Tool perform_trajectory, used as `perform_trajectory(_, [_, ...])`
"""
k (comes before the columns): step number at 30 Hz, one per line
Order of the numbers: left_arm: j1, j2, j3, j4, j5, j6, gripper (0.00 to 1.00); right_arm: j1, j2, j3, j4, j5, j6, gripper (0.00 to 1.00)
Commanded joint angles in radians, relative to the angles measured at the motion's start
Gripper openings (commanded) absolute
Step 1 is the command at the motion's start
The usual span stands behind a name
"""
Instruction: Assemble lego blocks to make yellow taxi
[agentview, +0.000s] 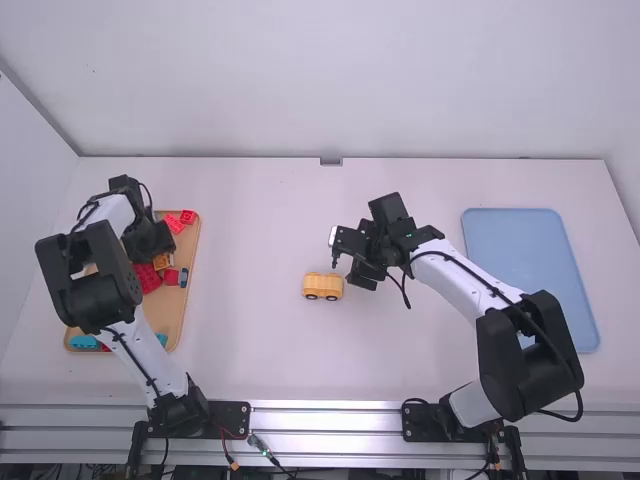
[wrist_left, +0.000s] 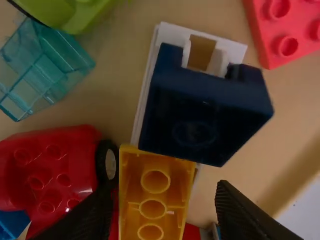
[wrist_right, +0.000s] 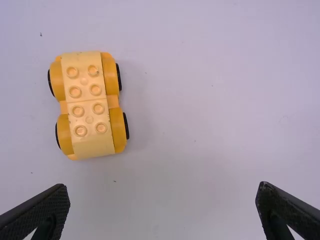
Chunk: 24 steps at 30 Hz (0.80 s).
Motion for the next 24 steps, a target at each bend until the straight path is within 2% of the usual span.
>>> perform_trajectory(1, [-0.005, 0.004, -0.027, 0.01, -0.007, 0.006, 0.5, 0.0, -0.016, 0.011, -0.002, -0.002, 0.004, 0.99])
perform_trajectory(12, [-0.003, 0.004, -0.044, 0.014, -0.007, 0.006, 0.31, 0.0, -0.017, 0.011, 0.01, -0.005, 0.005, 0.99])
perform_trajectory(14, [-0.003, 0.004, -0.045, 0.012, -0.008, 0.005, 0.32, 0.0, -0.017, 0.011, 0.01, -0.004, 0.005, 0.99])
perform_trajectory(15, [-0.003, 0.004, -0.044, 0.007, -0.008, -0.004, 0.39, 0.0, -0.017, 0.011, 0.009, -0.004, 0.004, 0.99])
perform_trajectory(19, [-0.003, 0.004, -0.044, -0.013, -0.007, -0.01, 0.49, 0.0, -0.017, 0.011, 0.01, -0.005, 0.005, 0.99])
perform_trajectory(22, [-0.004, 0.004, -0.045, -0.022, -0.007, -0.01, 0.48, 0.0, -0.017, 0.011, 0.01, -0.005, 0.004, 0.99])
perform_trajectory(24, [-0.003, 0.004, -0.045, -0.027, -0.007, -0.01, 0.43, 0.0, -0.016, 0.011, 0.01, -0.004, 0.004, 0.99])
